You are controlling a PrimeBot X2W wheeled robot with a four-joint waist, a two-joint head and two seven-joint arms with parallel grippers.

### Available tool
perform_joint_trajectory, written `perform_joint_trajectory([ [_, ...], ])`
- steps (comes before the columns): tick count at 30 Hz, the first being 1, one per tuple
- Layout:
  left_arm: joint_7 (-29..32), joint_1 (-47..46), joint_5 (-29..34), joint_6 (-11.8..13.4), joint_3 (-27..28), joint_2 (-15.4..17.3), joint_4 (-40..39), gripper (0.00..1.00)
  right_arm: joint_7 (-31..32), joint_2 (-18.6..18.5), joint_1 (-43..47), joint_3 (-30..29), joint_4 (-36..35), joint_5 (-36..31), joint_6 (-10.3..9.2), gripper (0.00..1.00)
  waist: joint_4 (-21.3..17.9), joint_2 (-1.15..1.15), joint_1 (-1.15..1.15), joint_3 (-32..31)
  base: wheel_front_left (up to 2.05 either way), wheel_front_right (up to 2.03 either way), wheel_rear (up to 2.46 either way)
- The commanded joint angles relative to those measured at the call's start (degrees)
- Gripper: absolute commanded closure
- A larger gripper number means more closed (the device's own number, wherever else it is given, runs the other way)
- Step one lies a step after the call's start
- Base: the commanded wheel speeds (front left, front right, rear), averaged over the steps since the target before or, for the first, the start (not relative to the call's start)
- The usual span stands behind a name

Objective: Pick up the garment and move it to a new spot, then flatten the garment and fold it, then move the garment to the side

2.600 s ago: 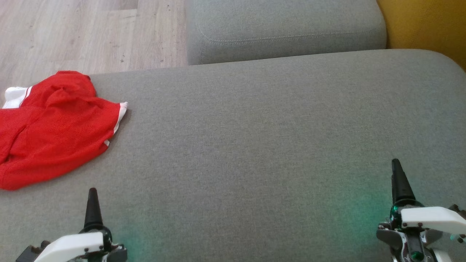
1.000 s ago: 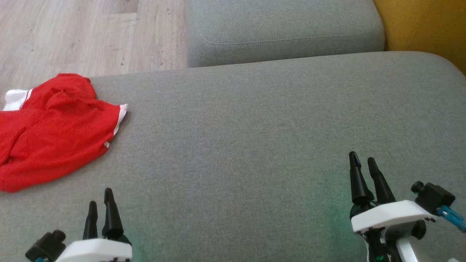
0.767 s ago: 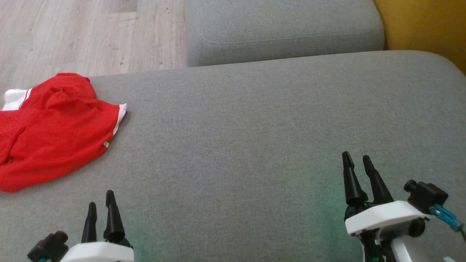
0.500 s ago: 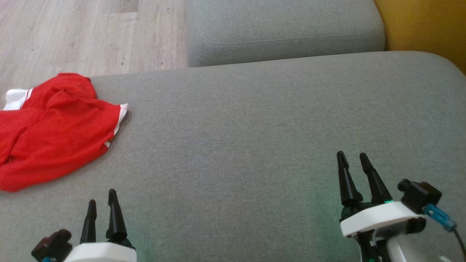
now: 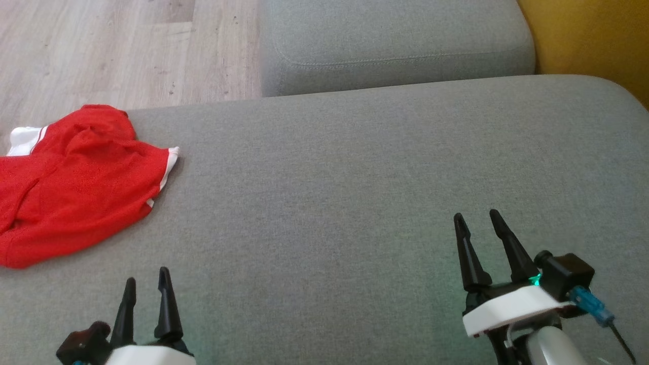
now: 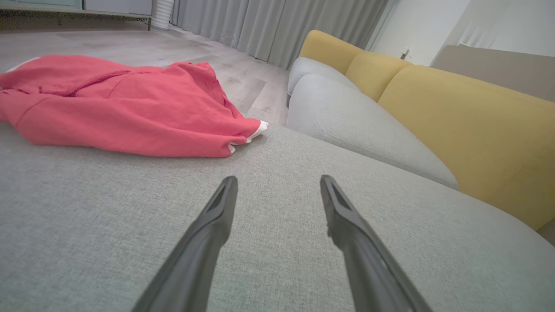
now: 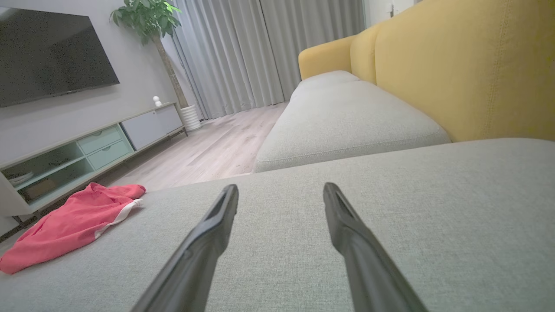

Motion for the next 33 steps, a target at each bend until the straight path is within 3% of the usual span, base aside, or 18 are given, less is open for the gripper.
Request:
perform_joint_trajectory([
  [1, -1.16, -1.22, 2.04, -0.29, 0.97, 0.97, -1.87, 0.00, -1.14, -0.63, -2.41, 1.55, -2.40, -2.20, -0.03, 0.00, 0.07, 0.00, 0.00, -0.04, 0.00, 0.00, 0.00],
  [25, -5.14, -0.41, 16.29, -0.53, 1.67, 1.32, 1.07, 0.00, -5.14, -0.31, -1.03, -0.25, 4.18, -14.41, -0.04, 0.00, -0.30, 0.00, 0.00, -0.53, 0.00, 0.00, 0.00],
  [33, -5.14, -0.61, 15.97, -0.25, 2.85, 1.03, 1.23, 0.00, -5.14, -0.28, -1.04, -0.82, 7.49, -10.00, -0.04, 0.00, -0.48, 0.00, 0.00, -0.70, 0.00, 0.00, 0.00],
])
